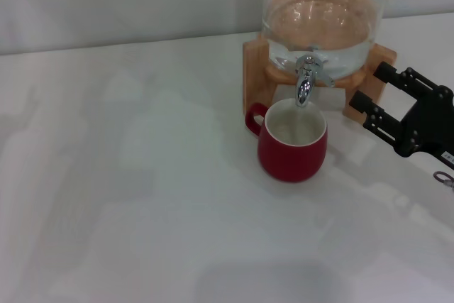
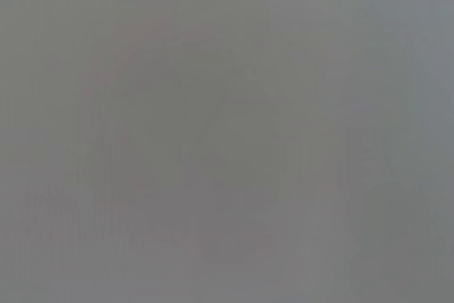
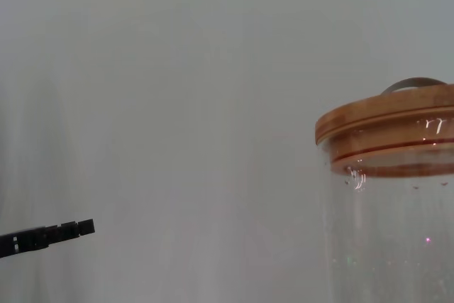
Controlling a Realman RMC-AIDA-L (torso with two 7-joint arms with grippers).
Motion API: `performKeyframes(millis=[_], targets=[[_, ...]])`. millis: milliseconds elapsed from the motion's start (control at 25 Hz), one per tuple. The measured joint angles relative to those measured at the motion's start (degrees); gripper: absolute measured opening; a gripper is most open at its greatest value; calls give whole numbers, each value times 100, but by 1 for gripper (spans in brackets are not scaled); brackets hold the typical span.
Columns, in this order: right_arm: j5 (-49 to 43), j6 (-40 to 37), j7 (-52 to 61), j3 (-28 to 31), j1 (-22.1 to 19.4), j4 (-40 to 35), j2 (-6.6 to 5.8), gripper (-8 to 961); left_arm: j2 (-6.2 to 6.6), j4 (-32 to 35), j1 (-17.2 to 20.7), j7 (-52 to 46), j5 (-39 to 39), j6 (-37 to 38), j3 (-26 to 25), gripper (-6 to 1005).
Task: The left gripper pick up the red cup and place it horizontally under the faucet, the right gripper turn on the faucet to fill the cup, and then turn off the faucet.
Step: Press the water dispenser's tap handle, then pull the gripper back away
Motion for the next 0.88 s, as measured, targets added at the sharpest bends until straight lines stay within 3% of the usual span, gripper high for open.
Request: performKeyframes(millis=[880], targets=[[-1,0,0,-22,9,-9,0,621,0,-3,-35,-6,0,18,-28,876]])
